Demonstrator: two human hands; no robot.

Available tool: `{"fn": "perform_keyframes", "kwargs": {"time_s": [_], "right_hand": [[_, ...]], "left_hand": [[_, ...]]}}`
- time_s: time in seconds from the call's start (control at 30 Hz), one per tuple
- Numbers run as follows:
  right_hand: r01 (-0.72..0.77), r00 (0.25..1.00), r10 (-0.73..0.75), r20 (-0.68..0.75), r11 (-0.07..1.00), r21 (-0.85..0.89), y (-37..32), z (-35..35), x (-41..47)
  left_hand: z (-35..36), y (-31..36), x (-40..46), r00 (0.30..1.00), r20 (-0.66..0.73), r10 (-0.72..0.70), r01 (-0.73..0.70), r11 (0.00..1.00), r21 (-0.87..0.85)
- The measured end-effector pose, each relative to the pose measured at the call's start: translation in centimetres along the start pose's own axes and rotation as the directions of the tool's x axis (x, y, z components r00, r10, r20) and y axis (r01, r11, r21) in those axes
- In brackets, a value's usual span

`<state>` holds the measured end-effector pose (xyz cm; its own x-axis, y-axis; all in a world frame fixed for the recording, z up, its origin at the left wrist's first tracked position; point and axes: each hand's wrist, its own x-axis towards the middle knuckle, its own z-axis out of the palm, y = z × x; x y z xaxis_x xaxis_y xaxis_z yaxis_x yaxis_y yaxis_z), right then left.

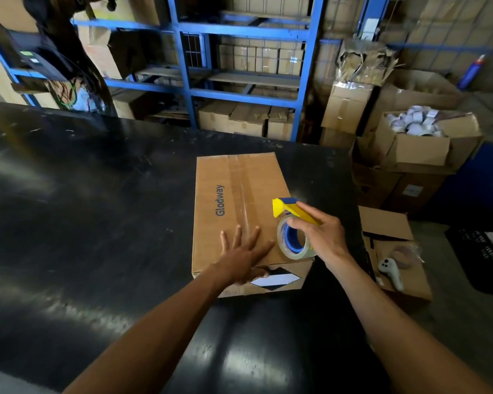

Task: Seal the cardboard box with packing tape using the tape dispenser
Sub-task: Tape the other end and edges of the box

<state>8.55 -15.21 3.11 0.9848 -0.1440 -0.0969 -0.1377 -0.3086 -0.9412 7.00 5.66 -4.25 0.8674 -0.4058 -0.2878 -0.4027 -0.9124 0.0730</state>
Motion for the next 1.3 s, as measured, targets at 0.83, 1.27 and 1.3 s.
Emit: {"fn": "perform_keyframes", "kwargs": {"time_s": [0.83,1.27,1.3], "right_hand": [[-0.042,0.995,0.044,-0.094,0.999,0.026,-1.8,1.8,-7.8],[0.008,0.995,0.005,-0.101,0.992,0.128,-2.5,1.3,-13.2],[0.023,0.995,-0.009,-0.1,0.99,0.137,-2.5,1.3,-13.7]], "left_hand": [[-0.1,-3.0,-5.5,0.973,0.053,0.225,-0.229,0.97,0.083],[-0.4,-2.4,-9.0,0.982,-0.178,0.063,-0.17,0.714,-0.68],[-0.8,-1.8,-9.6,0.987,-0.153,-0.05,-0.106,0.515,-0.851]]}}
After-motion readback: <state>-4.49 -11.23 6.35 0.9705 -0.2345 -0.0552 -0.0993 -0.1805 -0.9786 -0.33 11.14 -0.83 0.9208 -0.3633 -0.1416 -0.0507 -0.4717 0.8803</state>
